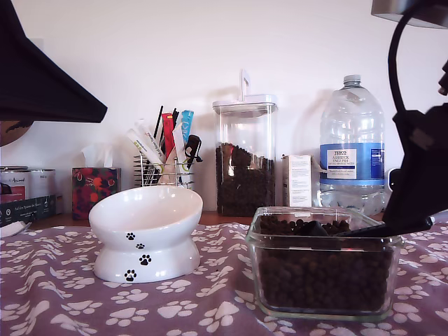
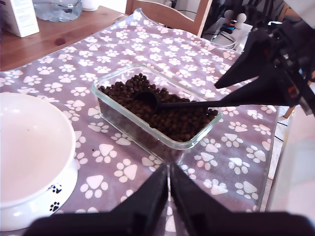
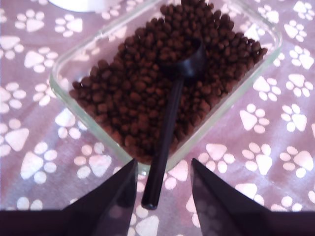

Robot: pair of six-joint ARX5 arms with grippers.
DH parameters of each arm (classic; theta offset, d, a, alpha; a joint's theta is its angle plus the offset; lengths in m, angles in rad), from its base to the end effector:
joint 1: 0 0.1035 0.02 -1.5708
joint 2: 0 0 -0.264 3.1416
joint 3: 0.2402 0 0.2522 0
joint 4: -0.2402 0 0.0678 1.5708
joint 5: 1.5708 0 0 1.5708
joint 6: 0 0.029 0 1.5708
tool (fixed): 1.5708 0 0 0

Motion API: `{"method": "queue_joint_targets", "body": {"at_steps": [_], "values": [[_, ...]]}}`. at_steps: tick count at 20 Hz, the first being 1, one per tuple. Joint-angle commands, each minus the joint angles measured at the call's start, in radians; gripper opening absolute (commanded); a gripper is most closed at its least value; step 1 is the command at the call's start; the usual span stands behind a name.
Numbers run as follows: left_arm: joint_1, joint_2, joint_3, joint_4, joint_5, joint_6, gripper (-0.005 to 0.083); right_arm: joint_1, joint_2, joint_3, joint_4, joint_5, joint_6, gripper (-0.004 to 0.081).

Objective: Measure one spoon of cat food and pour it into the food bowl

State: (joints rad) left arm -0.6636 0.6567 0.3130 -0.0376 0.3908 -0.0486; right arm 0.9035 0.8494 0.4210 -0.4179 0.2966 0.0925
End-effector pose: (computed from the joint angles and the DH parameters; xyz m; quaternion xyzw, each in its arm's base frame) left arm 0.1110 -0.1008 0.2034 0.0051 0.1997 -0.4893 0.8489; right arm 0.1036 0.1178 0.1830 -0.1914 0.3511 0.2565 0.8799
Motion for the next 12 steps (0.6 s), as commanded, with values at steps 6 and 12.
{"method": "queue_joint_targets", "body": {"at_steps": [6,12], "values": [[-0.002,0.004,-0.002,0.009,-0.007,0.005,-0.0019,-0.003,0.005,-0.014,-0.015,-0.003,0.004,0.0268],[-0.002,0.004,-0.002,0.009,-0.007,0.005,-0.0019,-0.003,0.021,-0.015,-0.017,-0.021,0.004,0.0221]]}}
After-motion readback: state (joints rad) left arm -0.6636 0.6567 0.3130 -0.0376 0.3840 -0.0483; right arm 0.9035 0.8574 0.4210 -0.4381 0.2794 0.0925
